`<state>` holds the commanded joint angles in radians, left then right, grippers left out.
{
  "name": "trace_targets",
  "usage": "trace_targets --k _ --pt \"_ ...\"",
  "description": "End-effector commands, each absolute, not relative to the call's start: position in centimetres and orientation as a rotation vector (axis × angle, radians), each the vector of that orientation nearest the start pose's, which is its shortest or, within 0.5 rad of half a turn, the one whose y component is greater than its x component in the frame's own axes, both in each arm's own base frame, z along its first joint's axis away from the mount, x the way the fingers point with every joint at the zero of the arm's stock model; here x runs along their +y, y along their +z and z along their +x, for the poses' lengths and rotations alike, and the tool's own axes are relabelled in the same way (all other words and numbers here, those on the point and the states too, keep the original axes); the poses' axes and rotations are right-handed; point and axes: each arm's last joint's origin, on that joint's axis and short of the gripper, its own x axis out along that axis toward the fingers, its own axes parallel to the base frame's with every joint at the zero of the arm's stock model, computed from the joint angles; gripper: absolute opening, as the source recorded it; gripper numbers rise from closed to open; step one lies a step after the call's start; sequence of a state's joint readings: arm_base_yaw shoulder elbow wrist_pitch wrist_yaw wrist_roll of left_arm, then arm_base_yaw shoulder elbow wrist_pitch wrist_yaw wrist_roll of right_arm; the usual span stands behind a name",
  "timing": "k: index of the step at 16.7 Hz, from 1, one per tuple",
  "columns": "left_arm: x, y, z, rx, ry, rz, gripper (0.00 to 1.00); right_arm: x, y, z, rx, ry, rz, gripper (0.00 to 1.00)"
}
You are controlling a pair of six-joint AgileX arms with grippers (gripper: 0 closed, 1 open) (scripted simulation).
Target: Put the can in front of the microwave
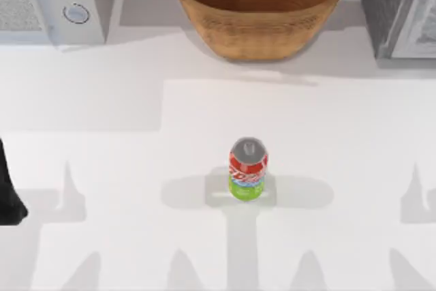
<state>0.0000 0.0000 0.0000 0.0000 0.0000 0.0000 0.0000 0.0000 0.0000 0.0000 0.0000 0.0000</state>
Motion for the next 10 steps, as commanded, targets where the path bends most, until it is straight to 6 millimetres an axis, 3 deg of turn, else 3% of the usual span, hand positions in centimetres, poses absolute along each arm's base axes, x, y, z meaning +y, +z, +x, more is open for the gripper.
trace_targets --k 5,10 --pt "-0.3 17.0 10.6 0.043 -0.022 0.002 1.0 -0.1 16.0 10.6 0.0 0.0 0.0 1.0" --pt "-1.6 21.5 11.9 0.243 -0.125 0.022 1.0 -0.1 16.0 10.6 0.0 0.0 0.0 1.0"
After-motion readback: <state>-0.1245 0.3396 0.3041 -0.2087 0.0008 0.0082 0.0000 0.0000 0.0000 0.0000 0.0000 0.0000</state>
